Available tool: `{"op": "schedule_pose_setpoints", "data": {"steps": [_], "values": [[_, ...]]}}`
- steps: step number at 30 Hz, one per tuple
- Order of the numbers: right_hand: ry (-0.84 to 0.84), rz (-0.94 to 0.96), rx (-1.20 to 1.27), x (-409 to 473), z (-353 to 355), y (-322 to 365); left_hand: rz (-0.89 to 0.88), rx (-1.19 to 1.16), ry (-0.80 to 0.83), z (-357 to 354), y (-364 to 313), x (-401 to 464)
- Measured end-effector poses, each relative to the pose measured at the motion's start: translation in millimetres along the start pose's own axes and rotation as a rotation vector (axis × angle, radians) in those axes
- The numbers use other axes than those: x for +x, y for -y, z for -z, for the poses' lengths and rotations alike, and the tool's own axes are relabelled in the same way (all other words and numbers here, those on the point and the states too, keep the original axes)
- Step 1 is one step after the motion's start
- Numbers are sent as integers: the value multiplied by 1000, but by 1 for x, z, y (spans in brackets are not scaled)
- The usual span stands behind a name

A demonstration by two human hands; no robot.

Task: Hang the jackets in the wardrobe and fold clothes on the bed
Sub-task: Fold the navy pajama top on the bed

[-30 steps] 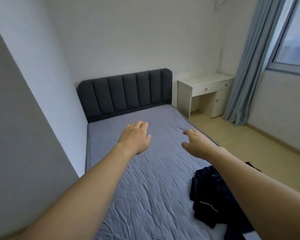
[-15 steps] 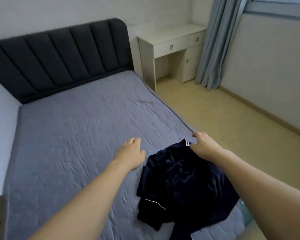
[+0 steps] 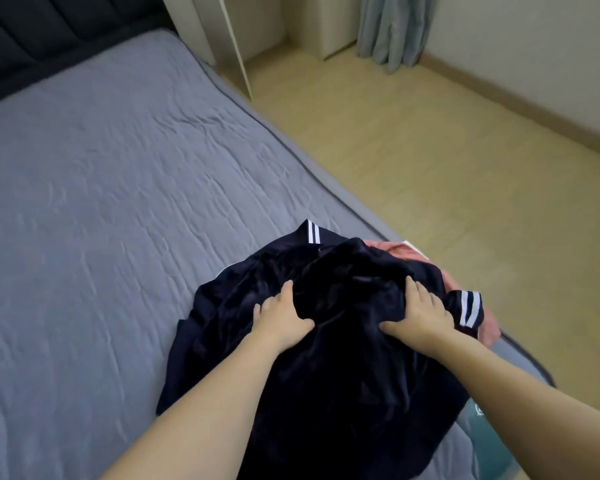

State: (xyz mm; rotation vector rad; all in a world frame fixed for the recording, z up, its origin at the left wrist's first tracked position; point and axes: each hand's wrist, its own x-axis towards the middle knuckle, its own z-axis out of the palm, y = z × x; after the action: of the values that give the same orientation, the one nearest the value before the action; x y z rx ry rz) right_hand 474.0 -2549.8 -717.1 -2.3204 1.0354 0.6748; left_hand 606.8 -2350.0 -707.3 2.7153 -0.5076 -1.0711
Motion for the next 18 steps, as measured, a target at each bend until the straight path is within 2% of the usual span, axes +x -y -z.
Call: {"op": "schedule_pose_setpoints", "data": {"steps": [2, 4, 6, 8, 11, 13, 14, 15, 16, 18], "values": [[-13, -3, 28, 17, -12, -6, 1, 26, 13, -20, -5, 13], [-17, -16, 176, 29, -16, -9, -42, 61, 83, -31, -5, 11], [14, -65, 480, 34, -14, -11, -82, 118, 237, -30, 0, 0], [37, -67, 565, 33, -13, -12, -74, 192, 433, -19, 7, -16], [64, 77, 461, 27, -6, -9, 18, 590, 716, 6, 24, -32], [79, 210, 407, 21, -3, 0, 203, 965, 939, 19, 36, -35], [67, 259, 363, 17, 0, 5, 318, 1059, 965, 25, 40, -33], [57, 298, 324, 15, 1, 11, 381, 1012, 896, 29, 42, -31], [44, 326, 289, 13, 0, 15, 330, 815, 747, 33, 44, -26], [41, 337, 260, 9, -1, 23, 5, 254, 384, 33, 35, -18]]}}
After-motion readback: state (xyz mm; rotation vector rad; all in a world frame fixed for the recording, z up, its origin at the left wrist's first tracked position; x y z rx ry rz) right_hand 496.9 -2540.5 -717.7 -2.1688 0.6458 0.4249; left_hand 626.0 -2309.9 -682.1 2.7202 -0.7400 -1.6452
